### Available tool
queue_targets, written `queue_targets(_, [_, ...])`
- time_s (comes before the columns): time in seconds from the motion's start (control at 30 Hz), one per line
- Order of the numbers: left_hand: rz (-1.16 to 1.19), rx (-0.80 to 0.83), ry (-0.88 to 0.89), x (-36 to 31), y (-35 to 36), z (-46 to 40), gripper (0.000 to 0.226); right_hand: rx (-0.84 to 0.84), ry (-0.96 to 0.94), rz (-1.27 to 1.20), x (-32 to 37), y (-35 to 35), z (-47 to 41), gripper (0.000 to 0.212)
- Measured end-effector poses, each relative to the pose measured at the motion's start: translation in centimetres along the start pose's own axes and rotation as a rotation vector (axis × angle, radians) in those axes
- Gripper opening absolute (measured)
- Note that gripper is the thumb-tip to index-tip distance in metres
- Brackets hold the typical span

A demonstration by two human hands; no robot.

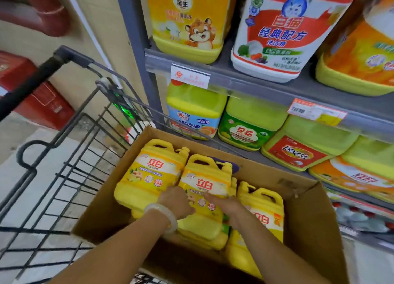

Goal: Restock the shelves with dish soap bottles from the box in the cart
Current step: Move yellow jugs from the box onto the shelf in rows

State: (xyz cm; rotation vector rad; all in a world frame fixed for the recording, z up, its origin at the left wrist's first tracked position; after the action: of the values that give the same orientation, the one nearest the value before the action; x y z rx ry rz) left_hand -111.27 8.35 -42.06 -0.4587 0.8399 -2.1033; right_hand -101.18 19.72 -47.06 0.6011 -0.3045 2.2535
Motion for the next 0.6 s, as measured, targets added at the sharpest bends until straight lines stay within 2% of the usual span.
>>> queue_targets(0.1, [-0.056,0.051,0.05,-0.5,0.7,-0.2,0.074,0.027,0.007,-0.063,-0.9,-0.8,-0.2,0.082])
queue_targets(0.17, [-0.001,0.102,0.076,-1.0,1.6,-0.8,0.087,0.027,0.039,-0.052,-1.3,-1.3,0.2,0.083])
queue_targets(0.23, [0.163,0.179,0.091,-1.1,2.5,-1.6,0.093,0.029,0.053,-0.068,-1.8,-1.9,0.4,0.085])
queue_targets(0.3, [0.434,0.241,0.078,-0.8,3.5,-2.6,0.098,0.032,0.05,-0.132,-2.4,-2.1,0.4,0.082])
queue_targets(0.37, [0.552,0.27,0.045,-0.4,3.9,-3.2,0.088,0.024,0.035,-0.216,-2.5,-1.9,0.8,0.072])
queue_targets(0.43, [0.537,0.309,0.019,0.1,4.5,-3.3,0.081,0.033,0.023,-0.275,-2.7,-1.7,0.8,0.089])
queue_targets(0.47, [0.544,0.329,0.004,0.3,4.7,-3.1,0.09,0.042,0.009,-0.295,-2.8,-1.7,1.0,0.096])
queue_targets(0.53, [0.606,0.353,-0.023,0.3,5.4,-2.7,0.124,0.03,-0.039,-0.308,-3.0,-2.3,1.2,0.098])
queue_targets(0.6, [0.739,0.329,-0.026,-0.1,5.9,-2.1,0.137,0.028,-0.079,-0.301,-3.1,-3.1,2.0,0.104])
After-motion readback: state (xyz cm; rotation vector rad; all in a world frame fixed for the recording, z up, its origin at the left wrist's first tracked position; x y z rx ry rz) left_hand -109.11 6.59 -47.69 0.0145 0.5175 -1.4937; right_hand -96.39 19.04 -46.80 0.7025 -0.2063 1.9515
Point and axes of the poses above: each hand's wrist, its own z-axis away from the middle knuckle, its own y-axis out of the palm, x = y × z, the point moved 2 cm from there along -z, towards the middle knuckle, and after that the axes turned 13 degrees about -z, right-handed, at the moved point
